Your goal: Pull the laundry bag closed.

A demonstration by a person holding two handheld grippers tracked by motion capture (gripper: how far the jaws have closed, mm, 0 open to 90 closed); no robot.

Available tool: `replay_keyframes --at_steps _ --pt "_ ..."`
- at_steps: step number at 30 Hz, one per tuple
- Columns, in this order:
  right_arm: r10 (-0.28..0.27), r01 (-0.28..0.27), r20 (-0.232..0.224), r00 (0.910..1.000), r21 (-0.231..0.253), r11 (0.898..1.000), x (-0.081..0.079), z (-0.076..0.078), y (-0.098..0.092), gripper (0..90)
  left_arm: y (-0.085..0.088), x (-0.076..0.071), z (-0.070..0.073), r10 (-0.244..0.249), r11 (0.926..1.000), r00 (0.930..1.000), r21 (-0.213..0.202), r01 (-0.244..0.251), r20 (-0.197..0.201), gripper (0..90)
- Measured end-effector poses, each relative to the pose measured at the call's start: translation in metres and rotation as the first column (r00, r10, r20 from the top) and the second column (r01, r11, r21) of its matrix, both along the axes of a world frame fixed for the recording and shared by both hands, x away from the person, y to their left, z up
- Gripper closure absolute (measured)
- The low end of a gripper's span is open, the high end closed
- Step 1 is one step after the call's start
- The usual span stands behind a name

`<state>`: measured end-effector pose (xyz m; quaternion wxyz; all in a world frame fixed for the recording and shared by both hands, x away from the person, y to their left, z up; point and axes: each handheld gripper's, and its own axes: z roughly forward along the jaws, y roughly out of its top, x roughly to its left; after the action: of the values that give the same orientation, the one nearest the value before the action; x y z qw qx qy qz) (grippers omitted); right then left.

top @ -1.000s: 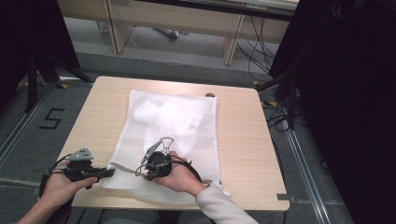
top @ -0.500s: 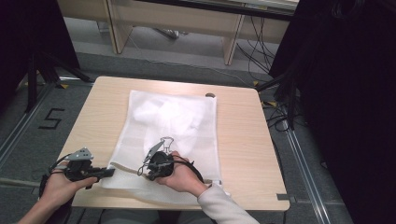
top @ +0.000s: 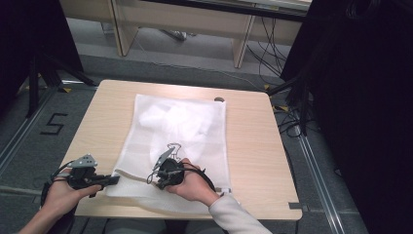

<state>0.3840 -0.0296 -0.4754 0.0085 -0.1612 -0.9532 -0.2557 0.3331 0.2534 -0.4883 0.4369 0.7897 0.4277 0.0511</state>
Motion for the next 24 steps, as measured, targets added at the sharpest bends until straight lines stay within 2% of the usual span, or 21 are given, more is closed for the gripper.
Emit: replay_keyframes --at_steps 6,7,12,13,18,24 --pt "0.015 -0.015 0.009 0.9998 -0.005 1.0 0.0002 0.0014 -0.0007 82.7 0.0003 0.0002 -0.0001 -0.003 1.0 1.0 -0.005 0.003 -0.004 85.9" --pt "0.001 -0.001 0.003 1.0 -0.016 1.0 -0.0004 0.0012 -0.0011 82.7 0.0003 0.0003 -0.0002 -0.001 1.0 1.0 -0.006 0.001 -0.004 85.9" --pt "0.009 -0.009 0.007 0.9999 -0.017 1.0 0.0003 0.0015 -0.0028 82.7 0.0004 0.0003 -0.0002 0.002 1.0 1.0 -0.004 -0.002 -0.004 85.9" --pt "-0.005 0.005 0.003 1.0 -0.013 1.0 -0.0005 0.0014 -0.0031 82.7 0.0003 0.0003 -0.0002 0.001 1.0 1.0 -0.004 -0.001 -0.004 85.9" --pt "0.022 -0.022 0.01 0.9997 -0.03 0.999 0.0 0.0017 -0.0049 82.7 0.0005 0.0004 -0.0002 0.002 1.0 1.0 -0.003 -0.002 -0.005 85.8" --pt "-0.004 0.004 0.0 1.0 -0.026 1.0 -0.0009 0.0028 -0.0059 82.7 0.0005 0.0005 -0.0005 0.007 1.0 1.0 -0.002 -0.007 -0.002 85.8"
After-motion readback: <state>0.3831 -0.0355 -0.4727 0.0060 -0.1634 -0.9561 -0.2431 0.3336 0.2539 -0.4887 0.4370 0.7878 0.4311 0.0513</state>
